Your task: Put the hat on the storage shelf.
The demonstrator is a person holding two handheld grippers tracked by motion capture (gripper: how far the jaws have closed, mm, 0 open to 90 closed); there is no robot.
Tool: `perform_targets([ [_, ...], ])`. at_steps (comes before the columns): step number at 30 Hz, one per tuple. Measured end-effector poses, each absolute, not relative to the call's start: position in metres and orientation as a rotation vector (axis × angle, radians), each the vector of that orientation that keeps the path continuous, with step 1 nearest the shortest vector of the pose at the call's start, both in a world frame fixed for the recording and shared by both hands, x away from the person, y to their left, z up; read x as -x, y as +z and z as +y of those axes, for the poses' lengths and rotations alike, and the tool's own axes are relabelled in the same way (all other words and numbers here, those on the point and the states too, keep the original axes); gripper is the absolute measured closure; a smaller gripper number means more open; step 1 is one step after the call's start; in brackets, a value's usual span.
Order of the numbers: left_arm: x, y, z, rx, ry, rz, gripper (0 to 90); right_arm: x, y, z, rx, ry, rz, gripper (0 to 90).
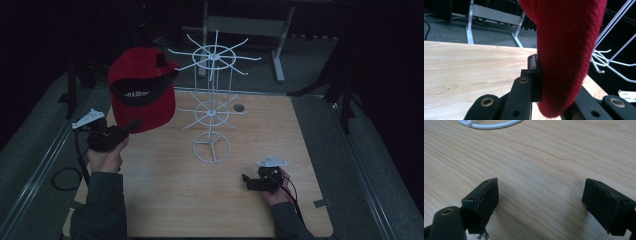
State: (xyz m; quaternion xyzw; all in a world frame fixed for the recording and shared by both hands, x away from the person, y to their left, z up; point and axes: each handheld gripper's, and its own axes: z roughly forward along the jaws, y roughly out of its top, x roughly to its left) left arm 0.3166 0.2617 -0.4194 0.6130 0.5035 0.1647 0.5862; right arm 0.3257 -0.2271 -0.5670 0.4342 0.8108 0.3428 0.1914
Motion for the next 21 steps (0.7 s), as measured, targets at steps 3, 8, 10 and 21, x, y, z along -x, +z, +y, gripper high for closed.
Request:
perform_targets([
  [3,-0.316,-0.415,0.261,-1.419,0.383,1.170,85.6,-0.326,-0.567,-0.227,-1.220,0.963,2.277,13.7],
  [8,-0.317,-0.411,0.259,-1.413,0.375,1.159,85.6,-0.326,-0.567,-0.227,-1.220,0.962,2.277,13.7],
  [10,-0.316,-0.409,0.258,-1.420,0.379,1.155,85.6,-0.326,-0.567,-0.227,-1.220,0.962,2.278,13.7],
  [21,-0.317,-0.397,0.256,-1.402,0.381,1.141,85.6,-0.326,-0.567,-0.227,-1.220,0.963,2.277,13.7],
])
